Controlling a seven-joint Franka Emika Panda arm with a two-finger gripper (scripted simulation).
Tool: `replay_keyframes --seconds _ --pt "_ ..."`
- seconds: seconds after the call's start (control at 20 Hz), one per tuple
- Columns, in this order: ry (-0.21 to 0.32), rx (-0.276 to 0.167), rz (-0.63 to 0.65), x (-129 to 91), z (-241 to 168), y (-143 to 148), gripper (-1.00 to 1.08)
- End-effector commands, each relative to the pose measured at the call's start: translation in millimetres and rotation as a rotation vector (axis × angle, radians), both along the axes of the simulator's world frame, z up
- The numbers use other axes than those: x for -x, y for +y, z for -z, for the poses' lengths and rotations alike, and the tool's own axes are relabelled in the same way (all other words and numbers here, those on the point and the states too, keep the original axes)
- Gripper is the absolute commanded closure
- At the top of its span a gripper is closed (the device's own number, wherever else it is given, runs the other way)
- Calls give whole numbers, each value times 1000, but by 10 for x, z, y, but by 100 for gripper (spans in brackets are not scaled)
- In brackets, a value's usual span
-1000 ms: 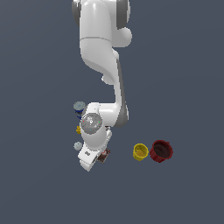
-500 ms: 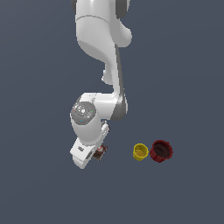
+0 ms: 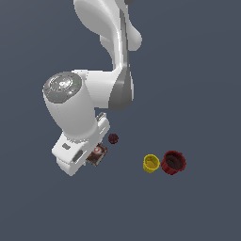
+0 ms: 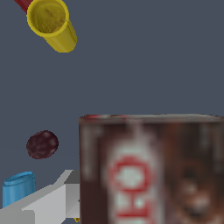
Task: Pick up a designated object from a clutter of objects.
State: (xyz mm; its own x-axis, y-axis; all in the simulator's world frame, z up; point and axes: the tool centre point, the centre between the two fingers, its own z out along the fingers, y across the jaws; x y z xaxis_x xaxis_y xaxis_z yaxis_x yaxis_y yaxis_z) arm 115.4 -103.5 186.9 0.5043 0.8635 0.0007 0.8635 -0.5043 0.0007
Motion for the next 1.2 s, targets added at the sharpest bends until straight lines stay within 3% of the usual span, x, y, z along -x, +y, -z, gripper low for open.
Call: replay_keyframes --seconds 0.0,0.65,1.15 --pt "1 0 0 -14 -297 -68 108" --pt "1 0 0 -132 -1643 -388 108" --pt "1 0 0 -207 -2229 -536 108"
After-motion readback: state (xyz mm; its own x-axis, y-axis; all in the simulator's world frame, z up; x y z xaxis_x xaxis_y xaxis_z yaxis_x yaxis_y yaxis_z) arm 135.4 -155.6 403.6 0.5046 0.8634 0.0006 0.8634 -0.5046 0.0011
